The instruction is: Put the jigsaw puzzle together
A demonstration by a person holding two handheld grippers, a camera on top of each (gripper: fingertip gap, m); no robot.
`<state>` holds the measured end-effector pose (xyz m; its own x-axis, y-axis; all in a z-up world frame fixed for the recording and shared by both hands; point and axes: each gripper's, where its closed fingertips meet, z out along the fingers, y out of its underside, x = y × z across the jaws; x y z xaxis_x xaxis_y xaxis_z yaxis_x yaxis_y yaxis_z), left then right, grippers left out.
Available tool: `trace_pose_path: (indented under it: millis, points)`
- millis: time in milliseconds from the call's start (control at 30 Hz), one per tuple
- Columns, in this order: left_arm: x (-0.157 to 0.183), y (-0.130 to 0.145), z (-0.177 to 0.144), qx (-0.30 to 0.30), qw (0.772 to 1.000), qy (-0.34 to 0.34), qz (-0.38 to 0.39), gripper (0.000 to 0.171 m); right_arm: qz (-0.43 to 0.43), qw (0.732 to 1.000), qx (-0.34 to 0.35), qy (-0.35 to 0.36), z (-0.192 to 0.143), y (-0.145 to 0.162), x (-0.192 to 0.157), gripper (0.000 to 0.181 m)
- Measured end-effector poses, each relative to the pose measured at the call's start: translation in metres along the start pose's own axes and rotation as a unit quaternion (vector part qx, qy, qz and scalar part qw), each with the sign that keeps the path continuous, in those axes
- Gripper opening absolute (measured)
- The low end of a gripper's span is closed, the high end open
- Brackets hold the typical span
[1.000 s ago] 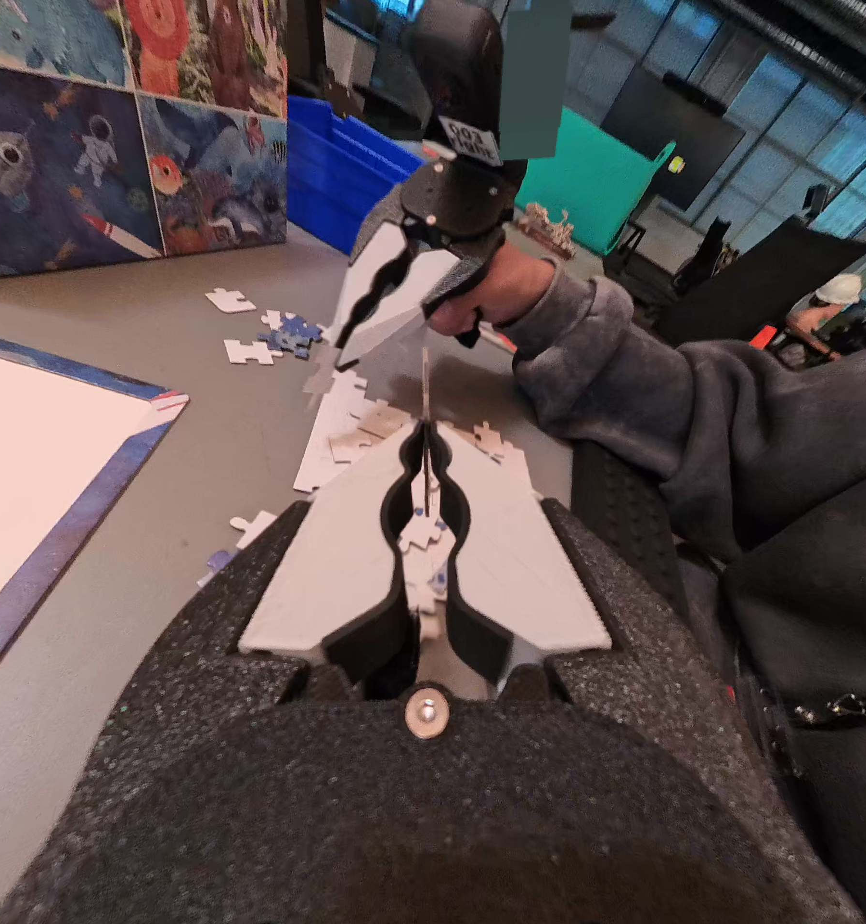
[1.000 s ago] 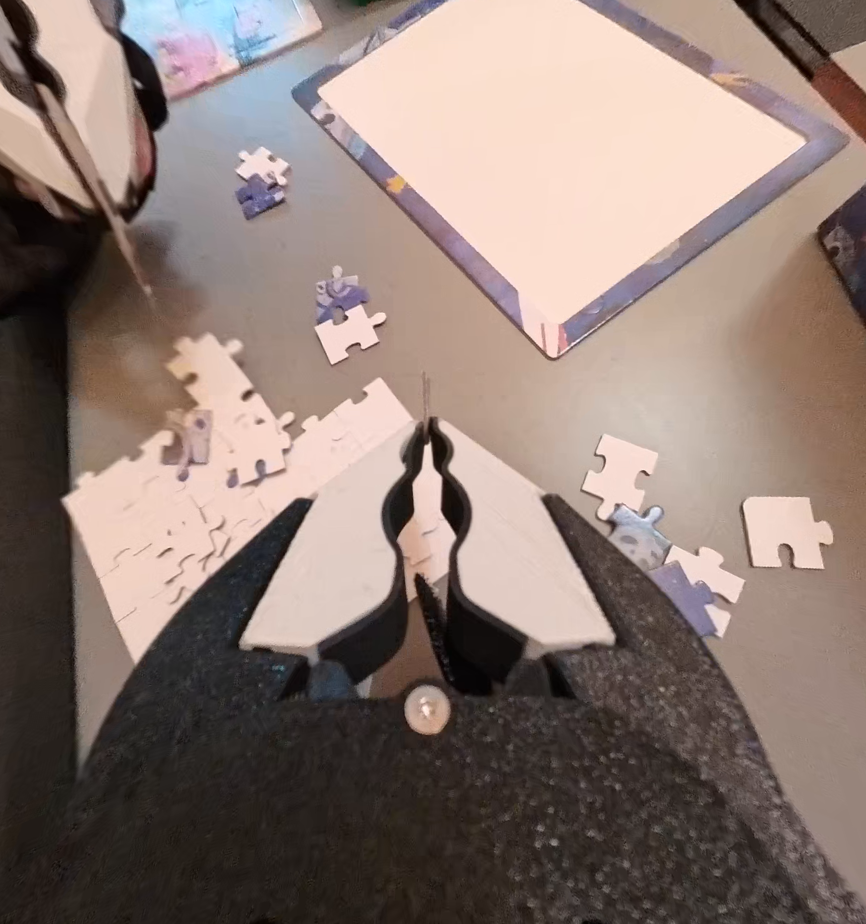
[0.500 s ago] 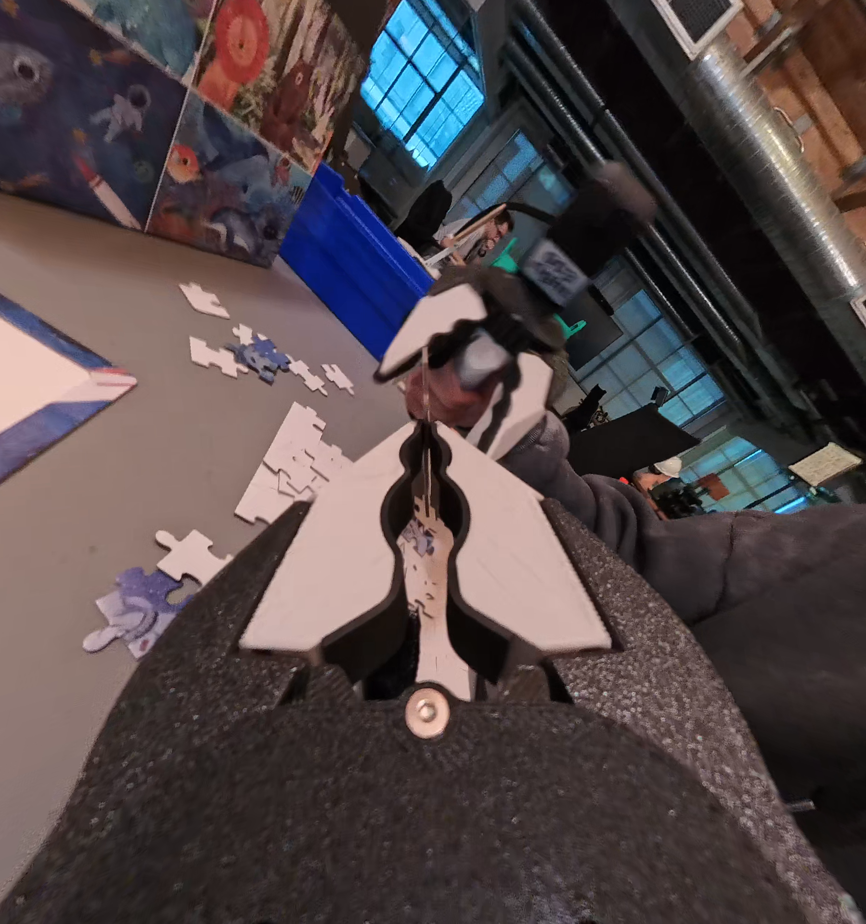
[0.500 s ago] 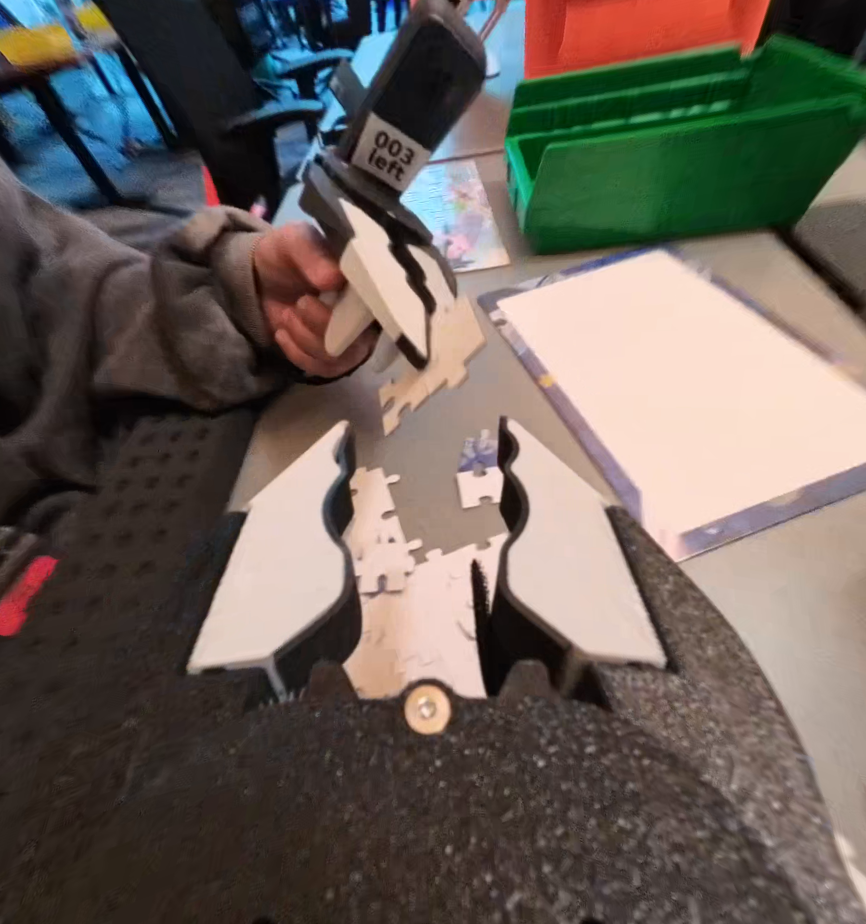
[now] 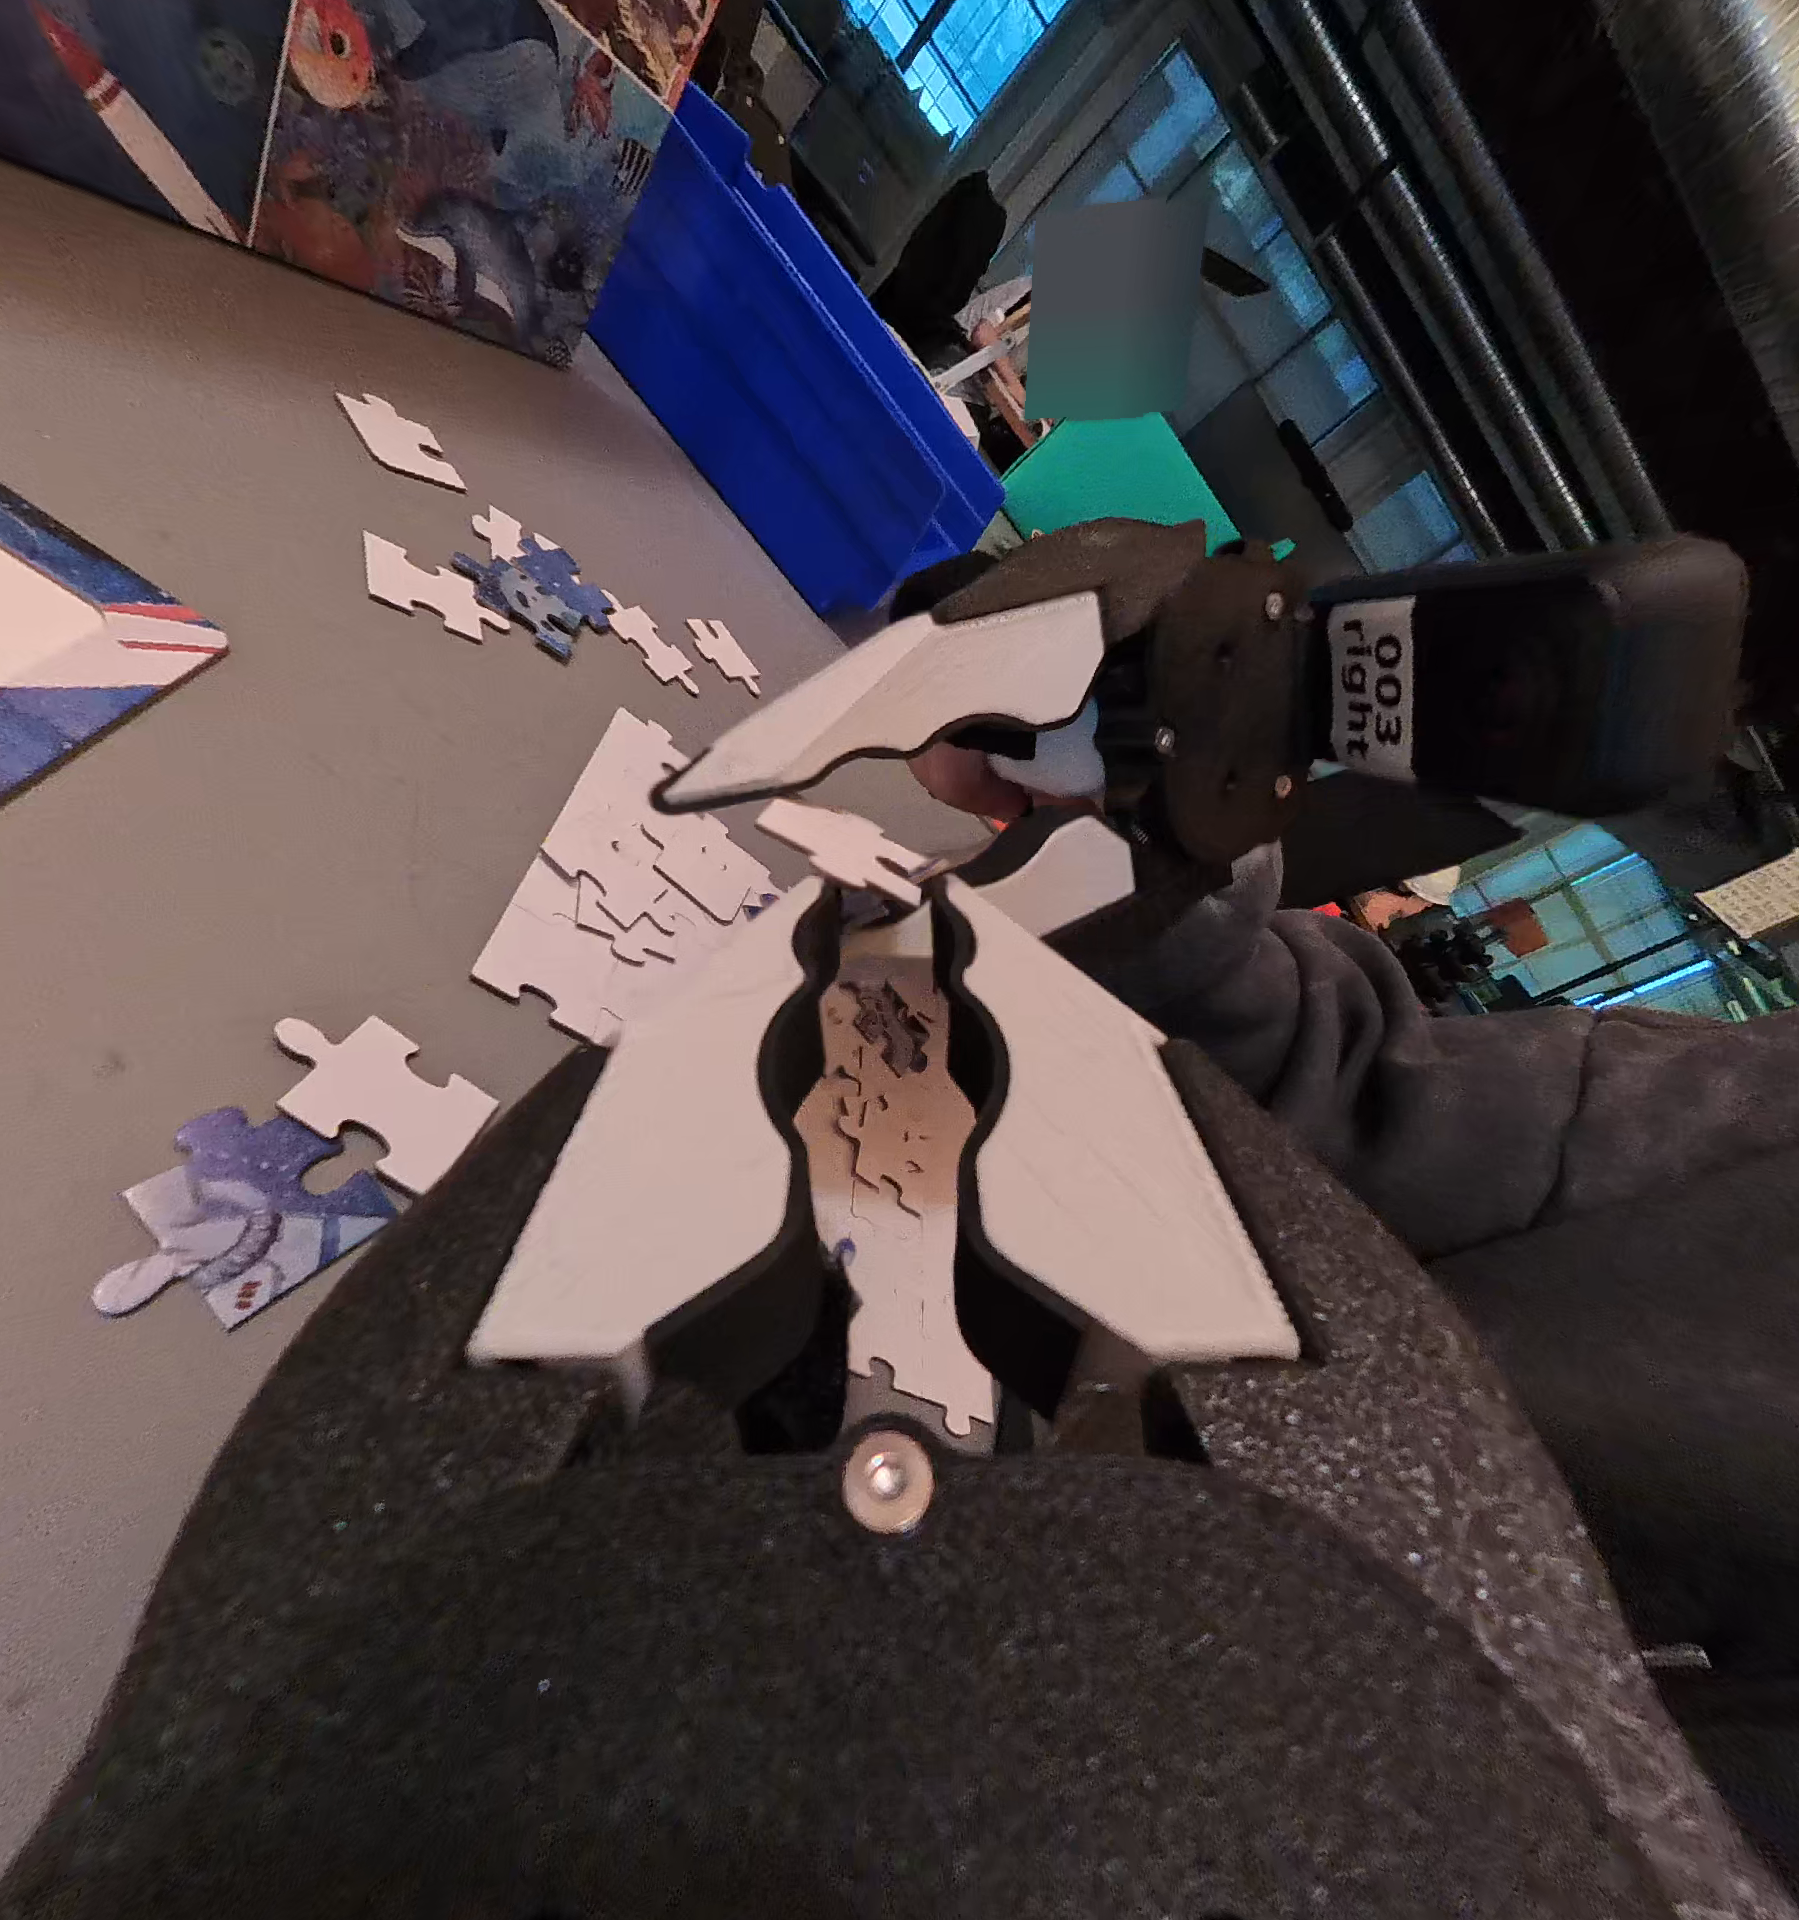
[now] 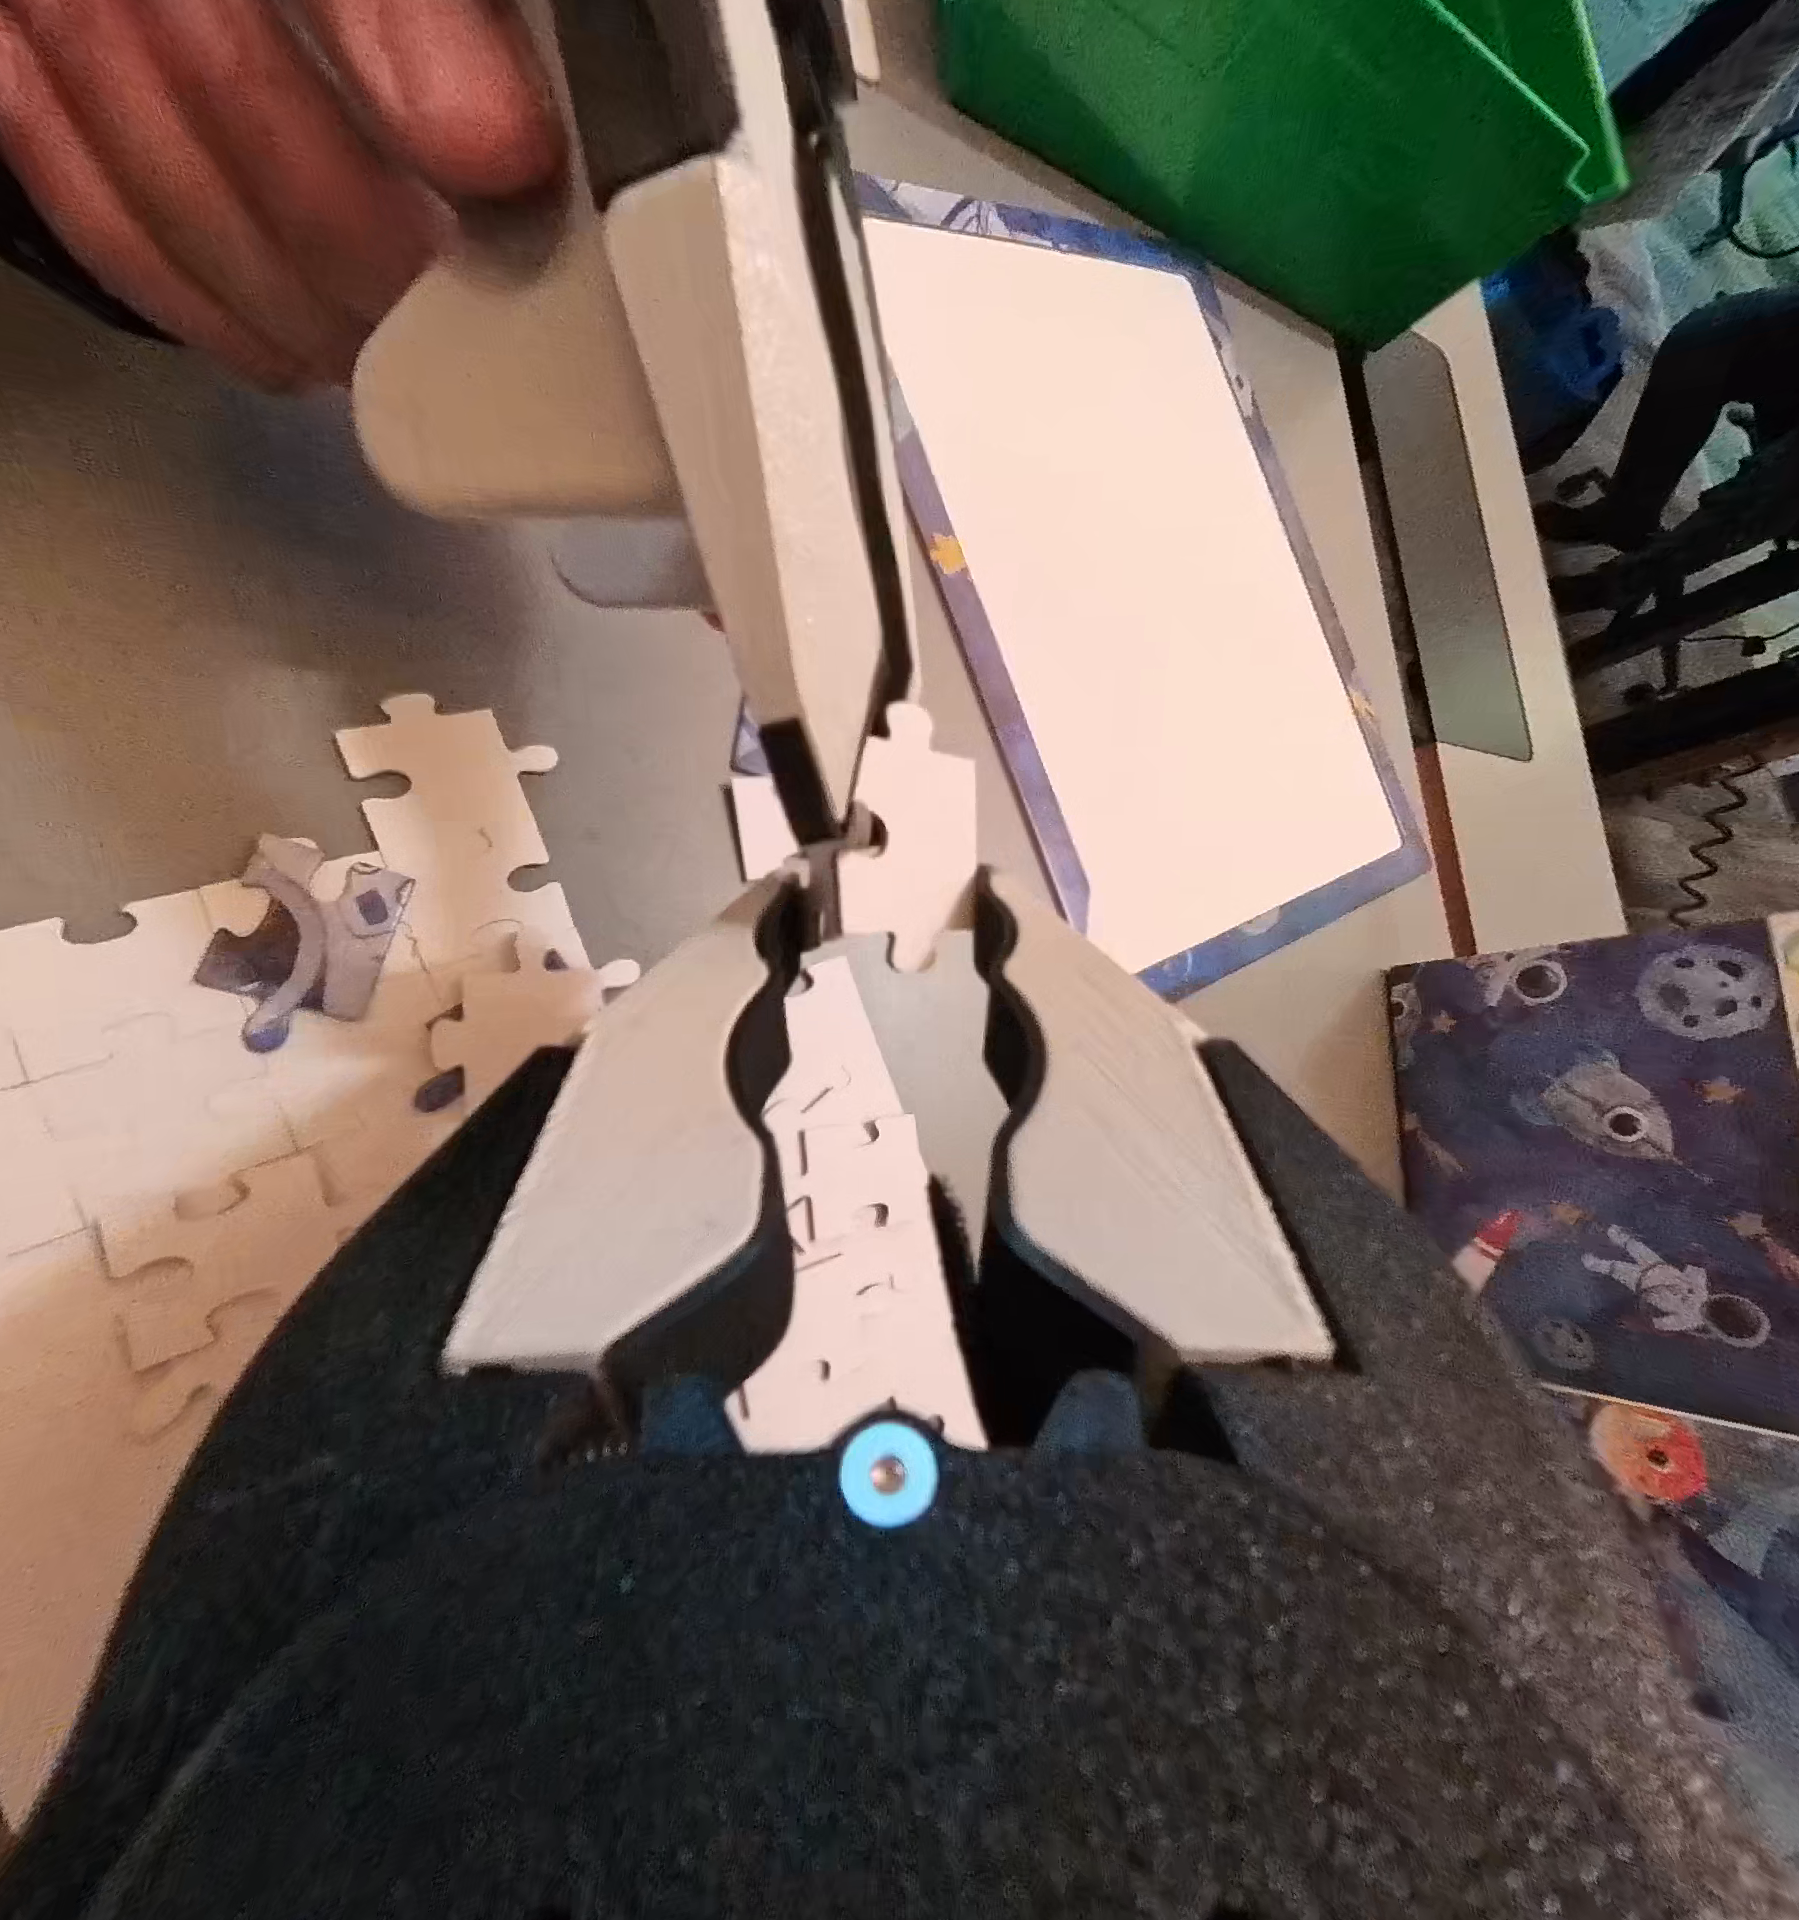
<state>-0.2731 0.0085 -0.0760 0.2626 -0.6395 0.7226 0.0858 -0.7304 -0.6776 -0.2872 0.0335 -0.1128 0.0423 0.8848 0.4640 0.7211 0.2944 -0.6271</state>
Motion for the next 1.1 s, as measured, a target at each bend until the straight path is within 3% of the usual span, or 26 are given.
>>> trace_pose_path:
  millis: [67, 200, 267, 300, 367, 400, 467, 567, 700, 833, 967, 1100]
  points:
    - [-0.005, -0.002, -0.002, 0.003, 1.0, -0.017, 0.004, 0.033, 0.015, 1.0, 0.008, 0.0, -0.008, 0.004, 0.008, 0.024]
    - [-0.016, -0.006, -0.009, 0.015, 0.999, -0.035, -0.009, 0.04, 0.061, 0.996, -0.036, 0.06, -0.028, 0.053, 0.052, 0.021]
    - [-0.03, -0.004, -0.012, 0.008, 0.997, -0.075, -0.006, 0.04, 0.114, 0.99, -0.051, 0.066, -0.039, 0.079, 0.068, 0.023]
    - [-0.04, 0.002, -0.013, -0.013, 0.994, -0.108, 0.014, 0.04, 0.15, 0.985, -0.075, 0.046, -0.04, 0.098, 0.067, 0.031]
    - [-0.055, 0.015, -0.013, -0.056, 0.983, -0.164, 0.063, 0.04, 0.202, 0.97, -0.133, 0.034, -0.04, 0.139, 0.068, 0.069]
    - [-0.057, 0.019, -0.011, -0.068, 0.979, -0.175, 0.077, 0.04, 0.212, 0.969, -0.128, 0.019, -0.039, 0.144, 0.064, 0.068]
    - [-0.051, 0.028, -0.002, -0.092, 0.977, -0.167, 0.091, 0.04, 0.228, 0.97, -0.09, -0.008, -0.04, 0.139, 0.061, 0.049]
    - [-0.054, 0.039, 0.003, -0.125, 0.963, -0.191, 0.142, 0.04, 0.248, 0.962, -0.115, -0.003, -0.051, 0.155, 0.065, 0.067]
    - [-0.056, 0.044, 0.003, -0.143, 0.954, -0.202, 0.168, 0.039, 0.252, 0.955, -0.156, 0.006, -0.063, 0.178, 0.064, 0.058]
    - [-0.053, 0.043, 0.004, -0.138, 0.954, -0.197, 0.176, 0.039, 0.265, 0.938, -0.208, 0.08, -0.095, 0.209, 0.086, 0.057]
    - [-0.055, 0.043, 0.006, -0.14, 0.952, -0.204, 0.178, 0.039, 0.296, 0.896, -0.23, 0.236, -0.142, 0.222, 0.135, 0.056]
    - [-0.053, 0.043, 0.008, -0.139, 0.953, -0.2, 0.18, 0.038, 0.38, 0.887, -0.196, 0.174, -0.137, 0.216, 0.118, 0.052]
